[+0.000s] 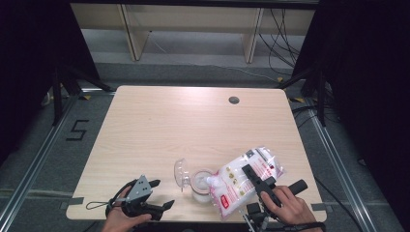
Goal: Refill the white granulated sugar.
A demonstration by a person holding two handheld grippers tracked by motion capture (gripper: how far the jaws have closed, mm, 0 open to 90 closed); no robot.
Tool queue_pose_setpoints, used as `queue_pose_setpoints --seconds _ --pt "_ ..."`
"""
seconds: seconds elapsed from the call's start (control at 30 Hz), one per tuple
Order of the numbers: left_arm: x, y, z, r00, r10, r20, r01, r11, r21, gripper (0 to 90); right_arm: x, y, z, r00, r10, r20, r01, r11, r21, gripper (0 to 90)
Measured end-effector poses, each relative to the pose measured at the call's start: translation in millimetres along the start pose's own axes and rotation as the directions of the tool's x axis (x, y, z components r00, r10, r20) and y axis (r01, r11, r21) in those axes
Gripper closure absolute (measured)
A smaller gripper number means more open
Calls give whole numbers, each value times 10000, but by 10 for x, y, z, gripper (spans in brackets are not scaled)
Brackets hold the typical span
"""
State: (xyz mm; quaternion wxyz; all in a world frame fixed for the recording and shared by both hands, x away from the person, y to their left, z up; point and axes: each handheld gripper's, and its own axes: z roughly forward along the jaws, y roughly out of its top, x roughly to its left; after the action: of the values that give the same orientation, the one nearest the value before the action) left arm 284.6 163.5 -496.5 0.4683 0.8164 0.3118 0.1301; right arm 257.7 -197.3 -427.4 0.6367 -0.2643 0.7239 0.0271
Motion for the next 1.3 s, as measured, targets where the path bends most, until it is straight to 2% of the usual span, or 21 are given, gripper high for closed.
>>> queue_pose_setpoints --seconds 0.1,0.4,0.63,0.83,0.9,0.97,1.3 --pt "-9 -2 10 10000 -83 -4 83 9999 -102 162 16 3 -3 9998 164 -61 -163 9999 43 710" --pt "-2 -1 3 10000 21 -21 -21 10000 -10 161 0 -4 1 10000 18 -6 -18 10000 -2 710" --pt "-2 -1 3 10000 -3 -20 3 10000 -30 161 14 -9 -18 9993 307 -224 -302 9993 233 710" --pt "0 -4 12 10000 -6 15 6 10000 -86 161 16 -13 -17 9995 240 -214 -236 9995 213 710" --pt "2 -2 7 10000 7 24 -7 10000 -3 162 9 -20 -9 9999 120 -41 -120 9999 105 710" --pt "0 -1 1 10000 9 -45 -9 10000 2 161 16 -24 -15 9997 238 -69 -237 9995 185 710" --pt "0 -2 1 10000 0 -25 0 10000 -15 162 2 -15 -18 9996 206 -202 -202 9996 181 710"
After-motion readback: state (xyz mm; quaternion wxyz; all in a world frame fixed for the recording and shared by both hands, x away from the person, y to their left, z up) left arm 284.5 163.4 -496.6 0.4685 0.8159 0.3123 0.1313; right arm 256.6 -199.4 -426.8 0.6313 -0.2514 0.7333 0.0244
